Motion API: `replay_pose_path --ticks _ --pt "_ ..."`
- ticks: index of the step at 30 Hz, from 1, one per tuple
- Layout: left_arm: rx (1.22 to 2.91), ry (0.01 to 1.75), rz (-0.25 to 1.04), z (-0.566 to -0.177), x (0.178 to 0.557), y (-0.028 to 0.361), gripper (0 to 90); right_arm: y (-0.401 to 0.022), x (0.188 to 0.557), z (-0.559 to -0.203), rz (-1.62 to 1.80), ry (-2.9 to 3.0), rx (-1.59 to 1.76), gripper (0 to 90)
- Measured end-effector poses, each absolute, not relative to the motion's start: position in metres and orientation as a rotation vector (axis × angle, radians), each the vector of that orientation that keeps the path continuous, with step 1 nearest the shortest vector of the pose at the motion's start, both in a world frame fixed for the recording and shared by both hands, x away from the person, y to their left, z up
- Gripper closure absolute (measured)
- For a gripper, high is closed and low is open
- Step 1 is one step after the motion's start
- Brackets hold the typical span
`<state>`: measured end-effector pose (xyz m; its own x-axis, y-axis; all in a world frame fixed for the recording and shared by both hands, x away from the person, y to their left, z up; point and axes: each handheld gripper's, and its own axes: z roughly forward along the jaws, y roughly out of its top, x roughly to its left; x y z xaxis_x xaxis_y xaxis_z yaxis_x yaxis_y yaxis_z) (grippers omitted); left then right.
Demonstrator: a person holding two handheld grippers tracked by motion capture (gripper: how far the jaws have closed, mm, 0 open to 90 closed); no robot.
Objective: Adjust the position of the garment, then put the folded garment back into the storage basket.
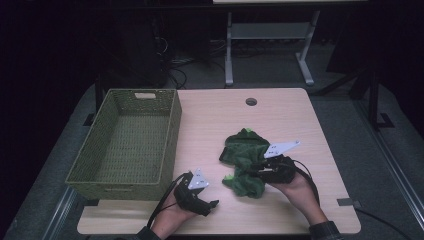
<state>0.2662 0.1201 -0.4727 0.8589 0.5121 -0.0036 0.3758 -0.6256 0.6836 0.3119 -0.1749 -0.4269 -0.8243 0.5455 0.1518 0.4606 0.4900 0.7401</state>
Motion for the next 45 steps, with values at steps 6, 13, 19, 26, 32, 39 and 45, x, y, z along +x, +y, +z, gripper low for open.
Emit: replay_pose_path --ticks 6,13,19,26,32,39,45 --pt "2.315 0.604 0.203 -0.463 0.273 0.11 14.6 -0.182 0.315 -0.417 1.265 2.591 0.903 61.5" --pt "2.296 0.567 0.192 -0.444 0.293 0.097 14.6 -0.197 0.321 -0.404 1.281 2.528 0.931 57.5" --pt "2.274 0.559 0.159 -0.428 0.318 0.085 17.6 -0.205 0.335 -0.397 1.262 2.507 0.937 56.0" --pt "2.258 0.556 0.187 -0.41 0.349 0.074 24.1 -0.211 0.358 -0.388 1.254 2.48 0.978 56.1" --pt "2.24 0.584 0.219 -0.403 0.382 0.066 29.6 -0.217 0.384 -0.389 1.216 2.46 1.026 57.7" --pt "2.256 0.631 0.255 -0.412 0.419 0.057 34.4 -0.219 0.411 -0.406 1.175 2.467 1.098 58.5" --pt "2.311 0.677 0.253 -0.432 0.443 0.051 38.4 -0.215 0.428 -0.425 1.106 2.512 1.146 58.3"
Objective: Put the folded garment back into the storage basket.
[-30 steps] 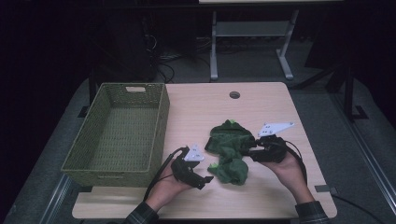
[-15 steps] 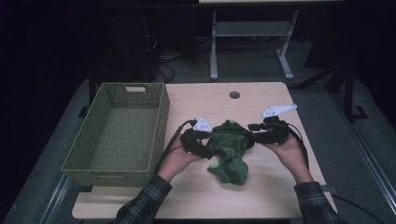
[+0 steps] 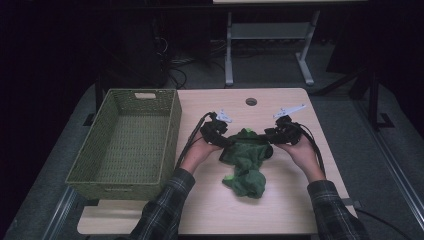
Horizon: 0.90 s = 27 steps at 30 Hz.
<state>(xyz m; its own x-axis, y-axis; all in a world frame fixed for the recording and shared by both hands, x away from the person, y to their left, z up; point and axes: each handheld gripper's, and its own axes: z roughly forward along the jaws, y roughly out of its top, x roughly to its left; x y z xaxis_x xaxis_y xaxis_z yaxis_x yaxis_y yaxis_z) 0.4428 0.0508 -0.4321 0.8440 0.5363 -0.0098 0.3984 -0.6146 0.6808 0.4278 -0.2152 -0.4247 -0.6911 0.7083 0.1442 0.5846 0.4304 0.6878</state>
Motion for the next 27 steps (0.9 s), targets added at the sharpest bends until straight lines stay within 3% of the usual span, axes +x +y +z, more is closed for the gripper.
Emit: replay_pose_path --ticks 9,14,21,27 --pt "2.33 0.682 0.244 -0.448 0.457 0.043 44.9 -0.211 0.438 -0.447 1.029 2.567 1.173 59.5" --pt "2.358 0.642 0.253 -0.454 0.459 0.036 57.3 -0.208 0.443 -0.456 1.003 2.591 1.181 67.5" --pt "2.4 0.635 0.288 -0.456 0.46 0.033 83.2 -0.209 0.444 -0.458 1.004 2.584 1.208 85.4" --pt "2.374 0.685 0.239 -0.446 0.458 0.035 86.7 -0.209 0.441 -0.45 1.036 2.558 1.191 86.7"
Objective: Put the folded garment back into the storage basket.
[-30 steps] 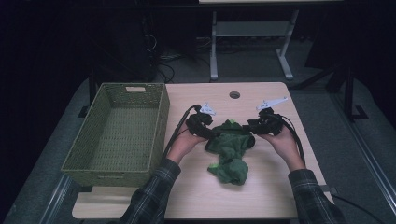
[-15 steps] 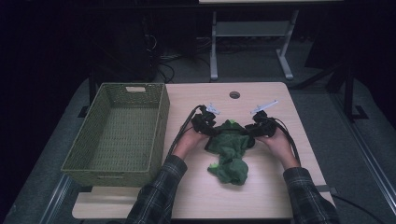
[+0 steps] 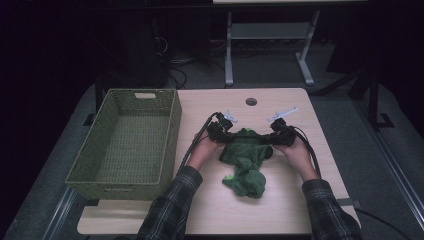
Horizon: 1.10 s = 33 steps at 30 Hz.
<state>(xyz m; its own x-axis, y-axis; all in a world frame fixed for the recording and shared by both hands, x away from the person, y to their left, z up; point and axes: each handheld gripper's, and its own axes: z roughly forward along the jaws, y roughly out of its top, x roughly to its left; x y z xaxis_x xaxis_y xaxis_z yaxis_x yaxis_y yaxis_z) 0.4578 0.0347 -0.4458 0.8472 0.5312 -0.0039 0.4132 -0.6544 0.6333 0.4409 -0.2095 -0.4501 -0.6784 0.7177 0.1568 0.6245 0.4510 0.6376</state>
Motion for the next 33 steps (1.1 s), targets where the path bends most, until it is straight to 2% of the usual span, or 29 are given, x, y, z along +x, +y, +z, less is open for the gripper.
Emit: replay_pose_path --ticks 16,33 --pt "2.241 0.742 0.116 -0.392 0.433 0.049 86.6 -0.216 0.408 -0.398 1.183 2.479 1.095 86.7" --pt "2.186 0.627 0.045 -0.367 0.39 0.065 86.7 -0.221 0.368 -0.378 1.283 2.455 0.99 86.6"
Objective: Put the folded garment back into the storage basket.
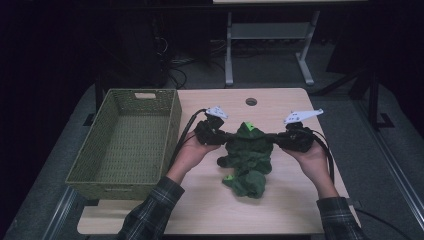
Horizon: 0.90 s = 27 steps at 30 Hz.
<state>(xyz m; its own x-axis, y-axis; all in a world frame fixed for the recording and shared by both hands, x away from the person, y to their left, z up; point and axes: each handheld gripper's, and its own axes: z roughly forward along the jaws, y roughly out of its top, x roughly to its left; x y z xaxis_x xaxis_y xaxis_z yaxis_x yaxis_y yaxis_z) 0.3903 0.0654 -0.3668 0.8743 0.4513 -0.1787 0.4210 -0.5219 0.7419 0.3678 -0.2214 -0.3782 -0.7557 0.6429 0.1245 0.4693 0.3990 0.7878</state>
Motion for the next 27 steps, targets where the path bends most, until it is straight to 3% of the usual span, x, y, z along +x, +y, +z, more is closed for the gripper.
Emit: replay_pose_path --ticks 27 --pt "2.219 0.462 -0.035 -0.396 0.319 0.081 86.7 -0.22 0.286 -0.401 1.315 2.538 0.89 86.5"
